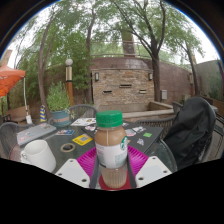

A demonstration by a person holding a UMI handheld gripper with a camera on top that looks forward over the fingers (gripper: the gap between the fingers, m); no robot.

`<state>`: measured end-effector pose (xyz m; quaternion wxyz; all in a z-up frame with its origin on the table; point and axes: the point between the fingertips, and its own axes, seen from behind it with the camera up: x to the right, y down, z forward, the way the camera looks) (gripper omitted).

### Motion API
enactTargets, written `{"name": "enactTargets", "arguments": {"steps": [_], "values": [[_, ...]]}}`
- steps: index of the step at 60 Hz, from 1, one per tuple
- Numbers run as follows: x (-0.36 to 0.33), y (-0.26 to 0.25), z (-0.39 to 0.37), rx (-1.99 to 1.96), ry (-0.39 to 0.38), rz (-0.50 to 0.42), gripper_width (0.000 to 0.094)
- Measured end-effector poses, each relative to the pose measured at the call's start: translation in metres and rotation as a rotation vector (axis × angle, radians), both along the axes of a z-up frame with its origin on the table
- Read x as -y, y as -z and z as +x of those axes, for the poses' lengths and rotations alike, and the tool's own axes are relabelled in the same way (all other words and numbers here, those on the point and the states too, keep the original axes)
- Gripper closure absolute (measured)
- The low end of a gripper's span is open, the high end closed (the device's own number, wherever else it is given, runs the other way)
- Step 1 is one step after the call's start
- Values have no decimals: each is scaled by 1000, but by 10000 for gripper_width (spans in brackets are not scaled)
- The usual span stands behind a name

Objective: Pour water

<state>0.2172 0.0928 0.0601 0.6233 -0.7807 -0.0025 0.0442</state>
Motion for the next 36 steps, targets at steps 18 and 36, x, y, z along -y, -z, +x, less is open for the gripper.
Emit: {"name": "enactTargets", "arguments": {"steps": [18, 36], "values": [[28, -5, 6, -49, 38, -50, 92], [161, -58, 1, -86, 76, -14, 101]]}}
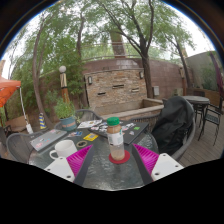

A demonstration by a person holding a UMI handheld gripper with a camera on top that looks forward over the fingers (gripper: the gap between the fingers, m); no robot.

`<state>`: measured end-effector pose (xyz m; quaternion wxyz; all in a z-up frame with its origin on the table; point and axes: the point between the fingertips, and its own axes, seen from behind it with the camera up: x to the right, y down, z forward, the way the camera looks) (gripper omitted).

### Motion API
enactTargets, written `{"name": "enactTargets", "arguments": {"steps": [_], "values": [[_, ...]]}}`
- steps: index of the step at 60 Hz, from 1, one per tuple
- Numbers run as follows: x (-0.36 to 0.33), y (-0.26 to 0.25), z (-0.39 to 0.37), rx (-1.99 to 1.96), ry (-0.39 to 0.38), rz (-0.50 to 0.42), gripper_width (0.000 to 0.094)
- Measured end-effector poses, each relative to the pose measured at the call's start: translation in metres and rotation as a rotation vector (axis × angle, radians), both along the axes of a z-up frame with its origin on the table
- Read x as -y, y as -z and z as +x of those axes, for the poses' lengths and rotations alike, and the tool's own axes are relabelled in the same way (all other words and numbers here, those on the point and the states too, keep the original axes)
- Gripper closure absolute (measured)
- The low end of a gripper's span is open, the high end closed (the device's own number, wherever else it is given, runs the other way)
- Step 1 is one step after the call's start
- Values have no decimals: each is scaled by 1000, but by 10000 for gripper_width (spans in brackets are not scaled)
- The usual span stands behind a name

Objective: Pour water

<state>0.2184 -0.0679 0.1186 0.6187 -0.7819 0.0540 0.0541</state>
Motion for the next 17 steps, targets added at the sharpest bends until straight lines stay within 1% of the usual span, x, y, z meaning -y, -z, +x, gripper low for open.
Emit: {"name": "enactTargets", "arguments": {"steps": [4, 9, 17], "values": [[35, -15, -2, -9, 8, 34, 102], [80, -28, -4, -14, 10, 40, 102], [132, -40, 1, -35, 17, 43, 104]]}}
